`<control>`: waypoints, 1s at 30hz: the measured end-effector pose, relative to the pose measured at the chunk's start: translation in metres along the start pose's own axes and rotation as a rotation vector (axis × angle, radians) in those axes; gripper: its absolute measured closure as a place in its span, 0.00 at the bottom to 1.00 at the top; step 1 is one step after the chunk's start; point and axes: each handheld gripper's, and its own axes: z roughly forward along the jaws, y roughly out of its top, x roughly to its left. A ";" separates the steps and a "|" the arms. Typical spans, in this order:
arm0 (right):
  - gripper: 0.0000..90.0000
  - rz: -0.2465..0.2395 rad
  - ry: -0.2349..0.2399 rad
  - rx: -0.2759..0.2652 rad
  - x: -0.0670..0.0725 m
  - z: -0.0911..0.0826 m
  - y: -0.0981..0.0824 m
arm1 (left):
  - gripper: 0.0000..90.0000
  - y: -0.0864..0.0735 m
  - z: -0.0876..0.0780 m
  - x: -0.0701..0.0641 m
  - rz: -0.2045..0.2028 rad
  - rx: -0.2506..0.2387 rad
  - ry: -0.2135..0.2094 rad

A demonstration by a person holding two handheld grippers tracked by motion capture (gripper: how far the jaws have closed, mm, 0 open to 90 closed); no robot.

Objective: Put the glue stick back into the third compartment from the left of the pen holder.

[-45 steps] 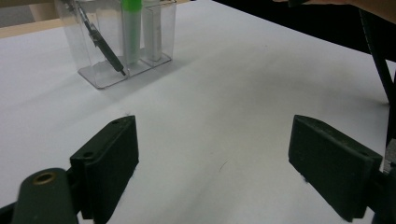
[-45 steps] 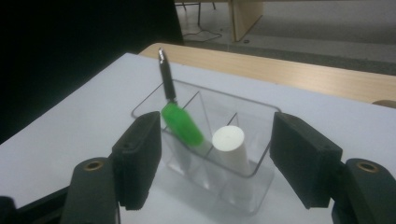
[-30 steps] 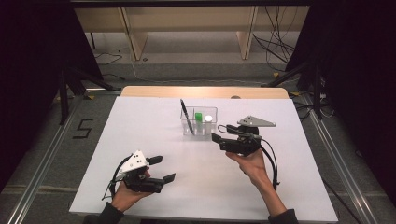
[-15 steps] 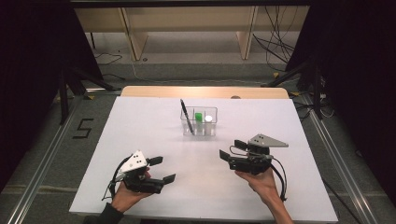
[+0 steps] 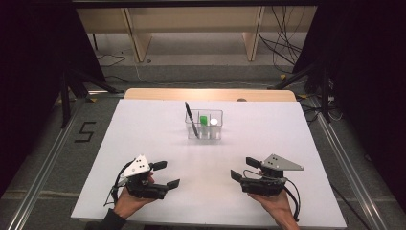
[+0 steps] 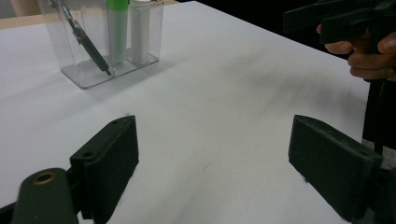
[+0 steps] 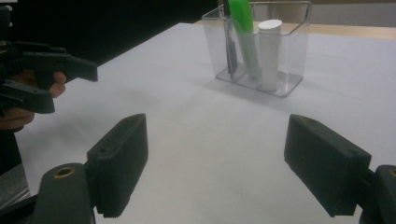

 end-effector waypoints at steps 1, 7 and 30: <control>0.25 -0.002 0.000 -0.002 0.000 -0.001 -0.002 | 0.17 0.000 0.000 0.000 -0.001 -0.001 -0.001; 0.24 -0.011 -0.009 -0.005 0.003 -0.007 -0.012 | 0.17 -0.001 -0.001 -0.001 0.002 -0.001 -0.005; 0.23 -0.008 -0.031 -0.028 0.001 -0.015 -0.023 | 0.17 -0.003 -0.001 -0.002 -0.003 0.004 -0.005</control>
